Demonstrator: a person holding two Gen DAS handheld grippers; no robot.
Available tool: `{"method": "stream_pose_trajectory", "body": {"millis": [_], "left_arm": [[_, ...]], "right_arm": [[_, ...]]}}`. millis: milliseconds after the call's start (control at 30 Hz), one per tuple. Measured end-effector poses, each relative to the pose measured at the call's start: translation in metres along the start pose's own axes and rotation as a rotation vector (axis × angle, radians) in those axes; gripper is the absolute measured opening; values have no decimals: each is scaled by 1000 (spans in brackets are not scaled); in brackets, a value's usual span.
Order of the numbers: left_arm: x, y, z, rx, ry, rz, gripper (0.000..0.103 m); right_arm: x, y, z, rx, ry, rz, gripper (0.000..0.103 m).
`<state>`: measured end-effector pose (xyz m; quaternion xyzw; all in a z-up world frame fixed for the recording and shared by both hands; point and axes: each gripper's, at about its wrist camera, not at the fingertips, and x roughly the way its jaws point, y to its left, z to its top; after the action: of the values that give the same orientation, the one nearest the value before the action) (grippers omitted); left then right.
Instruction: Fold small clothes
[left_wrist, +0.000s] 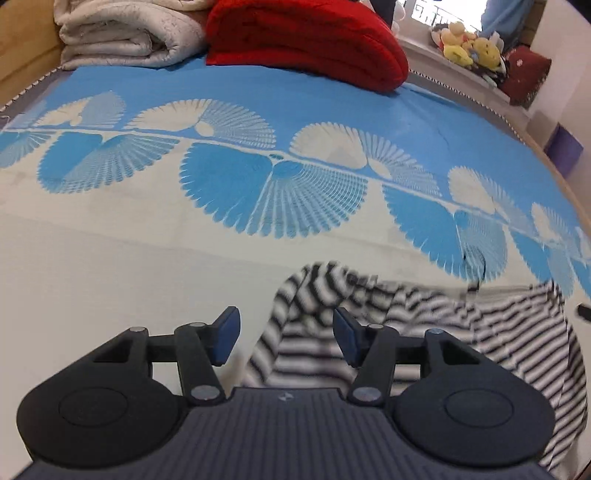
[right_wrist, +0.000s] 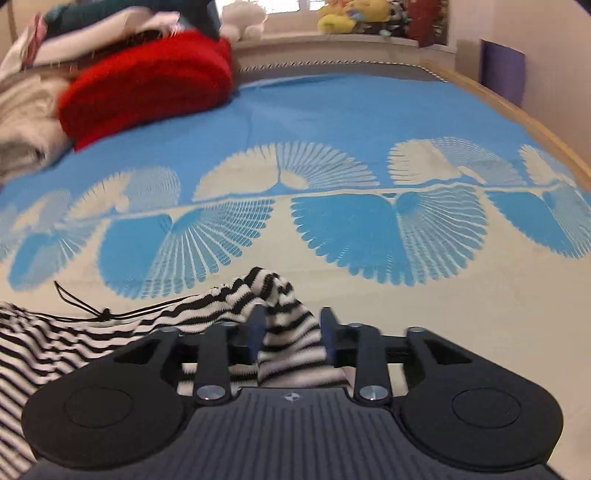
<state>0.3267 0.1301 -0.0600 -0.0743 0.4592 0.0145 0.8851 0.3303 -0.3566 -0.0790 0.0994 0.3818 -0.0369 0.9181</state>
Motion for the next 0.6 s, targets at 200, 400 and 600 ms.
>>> {"method": "stream_pose_trajectory", "body": {"millis": [200,400,600], "left_arm": [[-22,26,-36,27,82,-28,51],[-18,43,-79,61,278,-161,47],[-11,26,-110,218,392,-124,46]], "right_arm": [[-54,-42,-41,73,40,37,40],[-56,-52,-85,-9,269,65,40],[-44,-46,-101,-85,344,72,42]]}}
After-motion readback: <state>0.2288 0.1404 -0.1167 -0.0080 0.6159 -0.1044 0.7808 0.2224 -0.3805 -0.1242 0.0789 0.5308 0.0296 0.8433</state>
